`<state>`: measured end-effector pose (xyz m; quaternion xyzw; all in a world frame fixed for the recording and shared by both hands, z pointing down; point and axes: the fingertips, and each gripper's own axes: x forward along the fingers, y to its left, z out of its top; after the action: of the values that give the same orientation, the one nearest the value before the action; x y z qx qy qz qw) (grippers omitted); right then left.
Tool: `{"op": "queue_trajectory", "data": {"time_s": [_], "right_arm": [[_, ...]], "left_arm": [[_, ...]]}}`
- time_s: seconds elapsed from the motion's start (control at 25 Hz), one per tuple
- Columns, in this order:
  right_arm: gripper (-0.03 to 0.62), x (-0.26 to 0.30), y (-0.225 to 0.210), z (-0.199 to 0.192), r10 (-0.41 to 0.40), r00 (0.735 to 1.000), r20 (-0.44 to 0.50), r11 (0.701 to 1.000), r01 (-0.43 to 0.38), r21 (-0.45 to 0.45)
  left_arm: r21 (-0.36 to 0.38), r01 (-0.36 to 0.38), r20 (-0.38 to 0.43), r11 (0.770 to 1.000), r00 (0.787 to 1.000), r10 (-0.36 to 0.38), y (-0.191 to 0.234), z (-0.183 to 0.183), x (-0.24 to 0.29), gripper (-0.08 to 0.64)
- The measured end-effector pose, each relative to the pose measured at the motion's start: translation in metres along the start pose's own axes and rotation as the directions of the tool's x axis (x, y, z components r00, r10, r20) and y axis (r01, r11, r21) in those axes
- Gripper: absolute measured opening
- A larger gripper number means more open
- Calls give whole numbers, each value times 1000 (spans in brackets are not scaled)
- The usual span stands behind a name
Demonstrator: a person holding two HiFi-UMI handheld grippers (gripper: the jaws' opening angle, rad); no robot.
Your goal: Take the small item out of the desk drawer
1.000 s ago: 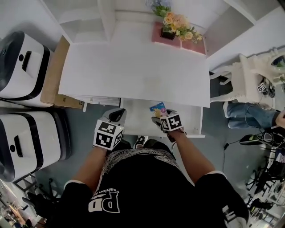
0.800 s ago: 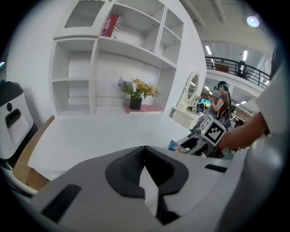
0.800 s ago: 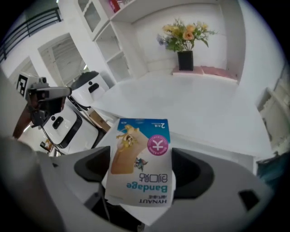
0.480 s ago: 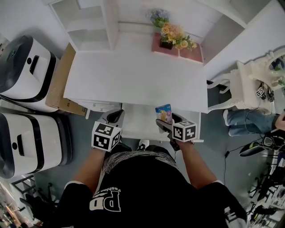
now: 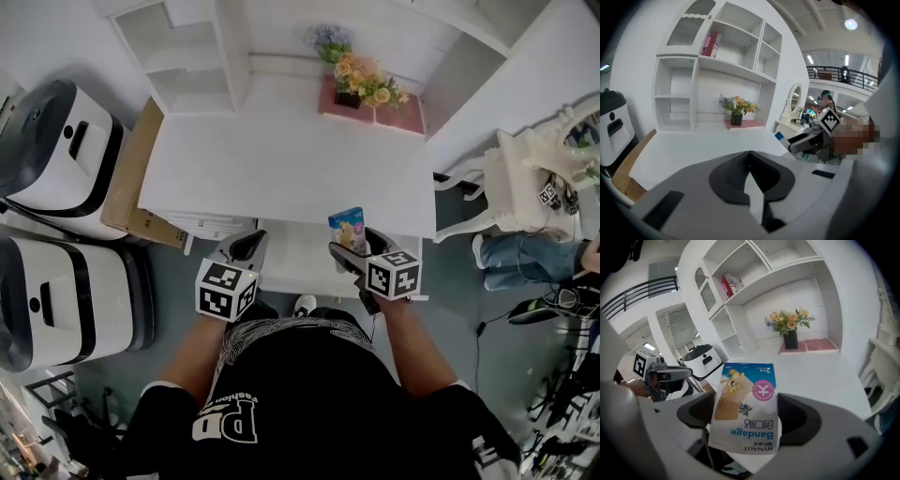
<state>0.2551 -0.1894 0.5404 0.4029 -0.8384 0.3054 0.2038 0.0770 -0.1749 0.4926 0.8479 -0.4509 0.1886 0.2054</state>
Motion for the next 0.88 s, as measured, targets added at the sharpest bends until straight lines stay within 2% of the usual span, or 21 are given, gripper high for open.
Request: {"op": "queue_trajectory", "data": {"time_s": [0.32,0.88], "right_arm": [[423,12,10,18,9,1000,20,1000,-9,-1],[423,57,24,44,-52,998,32,996,50,75]], "left_arm": [[6,-6,-3,1000,1000,6,13,2,-2,14],[37,69,-15,997,998,-69,63,26,5,14]]}}
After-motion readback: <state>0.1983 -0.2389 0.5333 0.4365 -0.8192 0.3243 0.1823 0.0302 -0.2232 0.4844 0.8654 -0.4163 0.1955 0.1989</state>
